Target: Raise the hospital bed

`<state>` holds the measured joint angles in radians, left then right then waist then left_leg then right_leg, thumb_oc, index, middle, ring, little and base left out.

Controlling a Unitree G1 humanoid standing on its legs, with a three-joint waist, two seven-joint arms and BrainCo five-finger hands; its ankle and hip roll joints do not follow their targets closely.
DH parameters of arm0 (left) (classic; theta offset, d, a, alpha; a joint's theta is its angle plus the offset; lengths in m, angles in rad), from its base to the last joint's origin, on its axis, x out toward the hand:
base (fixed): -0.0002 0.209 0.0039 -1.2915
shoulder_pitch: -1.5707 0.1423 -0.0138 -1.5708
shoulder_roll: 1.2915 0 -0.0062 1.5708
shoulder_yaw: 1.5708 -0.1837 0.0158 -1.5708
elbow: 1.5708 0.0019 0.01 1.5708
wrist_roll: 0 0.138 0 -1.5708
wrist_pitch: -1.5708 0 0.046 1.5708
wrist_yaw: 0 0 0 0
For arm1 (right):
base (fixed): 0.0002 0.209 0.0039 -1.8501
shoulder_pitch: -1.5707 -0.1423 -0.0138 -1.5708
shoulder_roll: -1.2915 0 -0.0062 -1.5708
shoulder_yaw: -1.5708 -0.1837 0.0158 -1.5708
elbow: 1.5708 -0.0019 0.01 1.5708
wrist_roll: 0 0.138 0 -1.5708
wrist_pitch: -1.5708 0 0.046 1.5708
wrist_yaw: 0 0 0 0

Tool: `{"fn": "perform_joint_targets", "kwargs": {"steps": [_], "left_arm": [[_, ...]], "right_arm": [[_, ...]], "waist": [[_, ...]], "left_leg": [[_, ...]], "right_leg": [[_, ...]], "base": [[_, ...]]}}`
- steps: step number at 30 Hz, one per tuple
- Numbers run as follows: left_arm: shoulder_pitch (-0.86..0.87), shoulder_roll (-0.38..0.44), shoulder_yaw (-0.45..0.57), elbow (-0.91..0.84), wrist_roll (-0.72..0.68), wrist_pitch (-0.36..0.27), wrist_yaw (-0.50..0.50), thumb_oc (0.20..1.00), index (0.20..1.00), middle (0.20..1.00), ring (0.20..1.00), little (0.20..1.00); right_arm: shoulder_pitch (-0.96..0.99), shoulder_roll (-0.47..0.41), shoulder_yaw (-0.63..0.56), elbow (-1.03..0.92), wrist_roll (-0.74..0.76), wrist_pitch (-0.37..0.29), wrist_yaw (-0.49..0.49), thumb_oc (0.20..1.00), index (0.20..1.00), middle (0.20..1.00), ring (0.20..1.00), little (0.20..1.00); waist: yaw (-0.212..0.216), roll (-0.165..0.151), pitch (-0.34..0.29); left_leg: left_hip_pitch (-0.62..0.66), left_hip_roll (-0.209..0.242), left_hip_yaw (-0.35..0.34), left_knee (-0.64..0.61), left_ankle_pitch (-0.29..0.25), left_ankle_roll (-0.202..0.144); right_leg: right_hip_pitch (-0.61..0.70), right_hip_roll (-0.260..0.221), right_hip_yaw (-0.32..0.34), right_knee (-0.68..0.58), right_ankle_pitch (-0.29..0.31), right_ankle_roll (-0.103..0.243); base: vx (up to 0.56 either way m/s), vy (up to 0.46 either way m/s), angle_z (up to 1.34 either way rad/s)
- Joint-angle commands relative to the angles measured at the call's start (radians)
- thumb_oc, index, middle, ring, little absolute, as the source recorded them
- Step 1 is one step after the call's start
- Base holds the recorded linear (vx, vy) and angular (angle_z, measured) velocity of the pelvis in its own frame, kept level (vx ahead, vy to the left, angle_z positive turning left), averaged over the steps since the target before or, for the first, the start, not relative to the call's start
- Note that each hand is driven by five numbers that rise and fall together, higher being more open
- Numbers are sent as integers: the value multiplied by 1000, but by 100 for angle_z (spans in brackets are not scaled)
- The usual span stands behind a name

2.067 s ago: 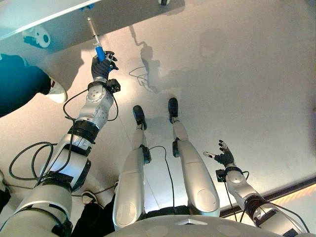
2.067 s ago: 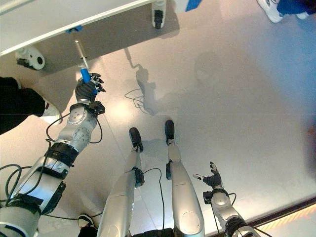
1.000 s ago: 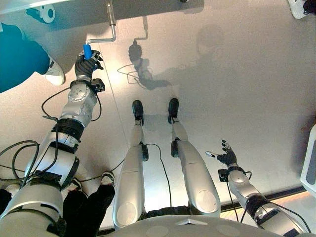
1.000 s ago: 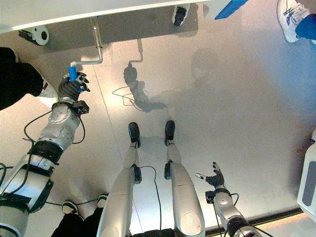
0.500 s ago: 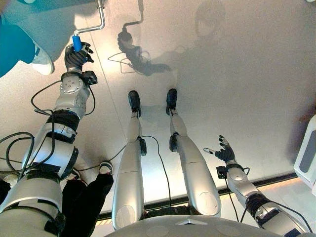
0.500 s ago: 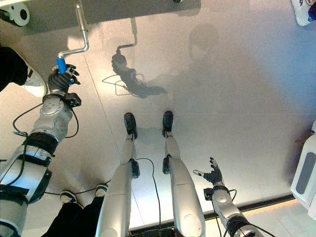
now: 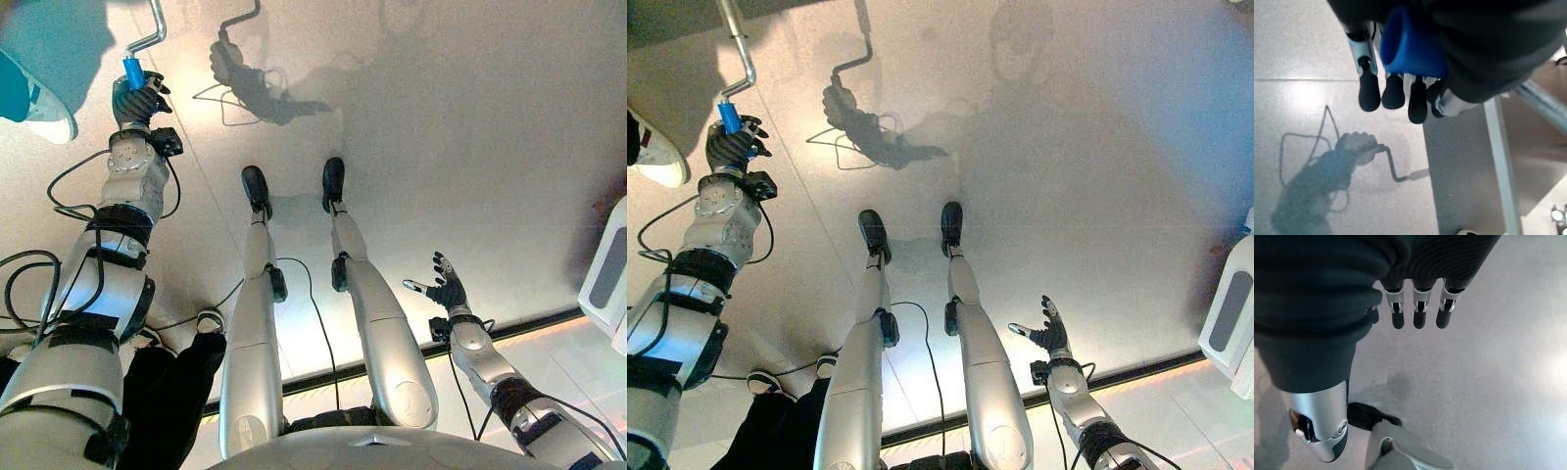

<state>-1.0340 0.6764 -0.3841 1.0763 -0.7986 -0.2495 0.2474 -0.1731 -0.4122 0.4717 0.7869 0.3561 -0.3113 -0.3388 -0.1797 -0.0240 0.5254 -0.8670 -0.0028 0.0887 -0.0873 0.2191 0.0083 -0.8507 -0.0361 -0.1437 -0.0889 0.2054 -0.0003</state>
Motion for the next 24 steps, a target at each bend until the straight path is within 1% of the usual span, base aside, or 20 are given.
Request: {"fn": "perform_joint_targets", "kwargs": {"steps": [1, 10, 18, 24], "left_arm": [[-8, 97, 50, 59, 8, -13, 45, 200, 200, 200, 200, 200], [-46, 56, 27, 47, 15, -19, 52, 200, 200, 200, 200, 200], [-84, 3, 1, 30, 26, -24, 59, 200, 200, 200, 200, 200], [-100, -16, -6, 24, 30, -28, 59, 200, 200, 200, 200, 200]], "right_arm": [[81, -19, -3, -11, 12, -13, -23, 1000, 1000, 1000, 1000, 1000], [82, -28, 8, -30, 0, -19, -30, 1000, 1000, 1000, 1000, 1000], [76, -33, 19, -35, -9, -19, -29, 1000, 1000, 1000, 1000, 1000], [77, -36, 22, -40, -15, -21, -27, 1000, 1000, 1000, 1000, 1000]], "waist": [[35, -55, -5], [16, -46, -5], [-7, -46, -5], [-16, -48, -5]], "left_leg": [[65, -30, 65, 0, -71, -58], [53, -30, 88, 0, -77, -57], [64, -26, 109, 0, -80, -56], [68, -24, 119, 0, -79, -56]], "right_leg": [[-5, -51, 58, 64, 3, 147], [-33, -46, 86, 62, 18, 150], [-40, -39, 109, 62, 29, 149], [-43, -32, 120, 60, 33, 147]], "base": [[9, 3, -7], [3, -1, -6], [0, -3, -4], [-5, -9, -8]]}}
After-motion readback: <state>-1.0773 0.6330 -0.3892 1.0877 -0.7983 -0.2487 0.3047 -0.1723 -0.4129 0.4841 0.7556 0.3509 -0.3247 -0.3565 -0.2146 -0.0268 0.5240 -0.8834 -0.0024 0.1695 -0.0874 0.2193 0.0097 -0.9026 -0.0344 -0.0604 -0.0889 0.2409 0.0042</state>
